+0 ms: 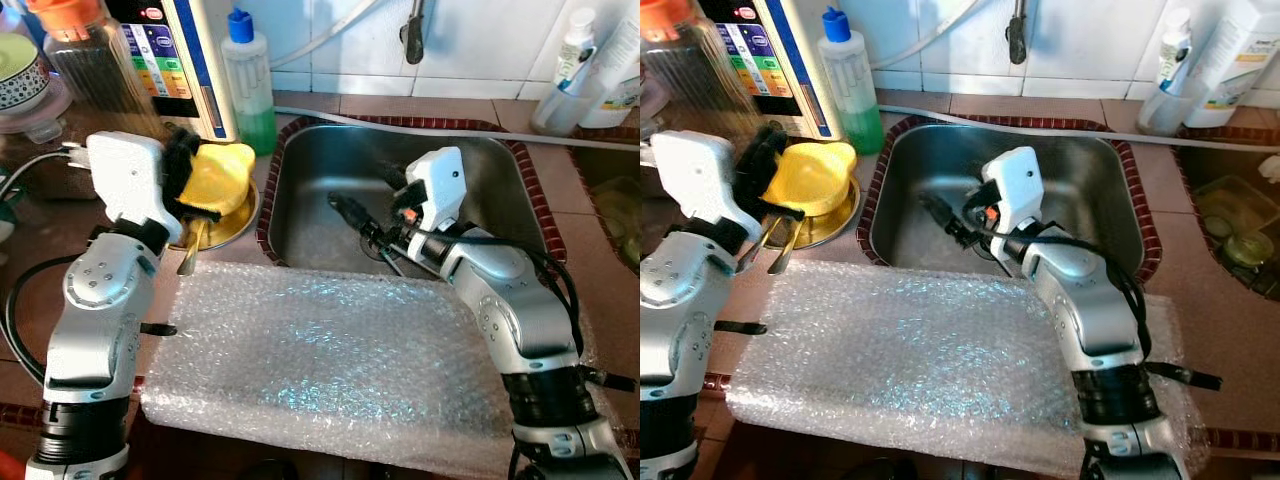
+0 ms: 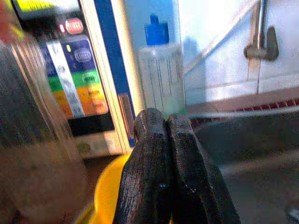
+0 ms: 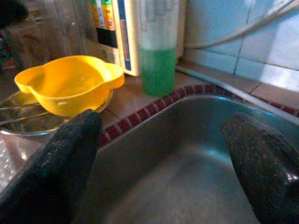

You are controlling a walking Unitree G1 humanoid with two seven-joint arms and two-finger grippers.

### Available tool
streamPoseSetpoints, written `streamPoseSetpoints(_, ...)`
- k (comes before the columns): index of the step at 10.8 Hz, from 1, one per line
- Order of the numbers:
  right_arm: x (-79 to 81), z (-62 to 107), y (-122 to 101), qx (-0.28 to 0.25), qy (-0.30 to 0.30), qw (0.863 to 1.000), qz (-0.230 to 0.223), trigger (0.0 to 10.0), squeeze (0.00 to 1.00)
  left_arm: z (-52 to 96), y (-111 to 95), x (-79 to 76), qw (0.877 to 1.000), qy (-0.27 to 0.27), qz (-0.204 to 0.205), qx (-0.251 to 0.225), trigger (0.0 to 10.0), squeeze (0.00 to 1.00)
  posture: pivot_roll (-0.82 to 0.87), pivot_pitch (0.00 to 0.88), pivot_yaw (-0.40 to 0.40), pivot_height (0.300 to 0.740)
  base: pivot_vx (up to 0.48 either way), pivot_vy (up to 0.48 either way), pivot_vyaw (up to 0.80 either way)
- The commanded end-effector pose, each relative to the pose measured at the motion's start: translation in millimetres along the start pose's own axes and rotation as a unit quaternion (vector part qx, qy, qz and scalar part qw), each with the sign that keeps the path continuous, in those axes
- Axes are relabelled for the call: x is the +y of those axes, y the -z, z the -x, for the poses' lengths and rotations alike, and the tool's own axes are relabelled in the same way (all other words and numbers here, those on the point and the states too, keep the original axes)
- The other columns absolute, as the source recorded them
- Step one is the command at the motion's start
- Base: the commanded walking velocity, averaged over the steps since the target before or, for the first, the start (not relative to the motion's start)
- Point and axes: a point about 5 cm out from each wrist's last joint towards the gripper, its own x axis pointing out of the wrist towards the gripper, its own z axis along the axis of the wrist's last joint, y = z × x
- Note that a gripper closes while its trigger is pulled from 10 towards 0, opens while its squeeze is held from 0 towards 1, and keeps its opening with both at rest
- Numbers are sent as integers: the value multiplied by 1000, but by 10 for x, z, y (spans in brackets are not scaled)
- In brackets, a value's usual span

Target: Kitchen organization

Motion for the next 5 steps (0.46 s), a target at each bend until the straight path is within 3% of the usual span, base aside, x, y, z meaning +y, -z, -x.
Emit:
streamPoseSetpoints(1,-3,-13,-31,-8,1,1000,2,10000,0,19,60,47,1000,-6,23,16,10000,1000,-94,173,49,740,0,0,0)
streamPoseSetpoints(3,13,-7,-13,-6,-2,1000,5,10000,0,13,50,111,999,-32,36,14,10000,1000,-98,174,51,740,0,0,0)
streamPoseSetpoints(4,36,-5,-14,-6,-10,1000,13,10000,0,20,151,233,993,-75,72,47,10000,1000,-104,176,51,740,0,0,0)
streamPoseSetpoints(5,35,-3,-15,-6,-10,1000,13,10000,0,36,232,283,989,-94,78,81,10000,1000,-105,177,51,740,0,0,0)
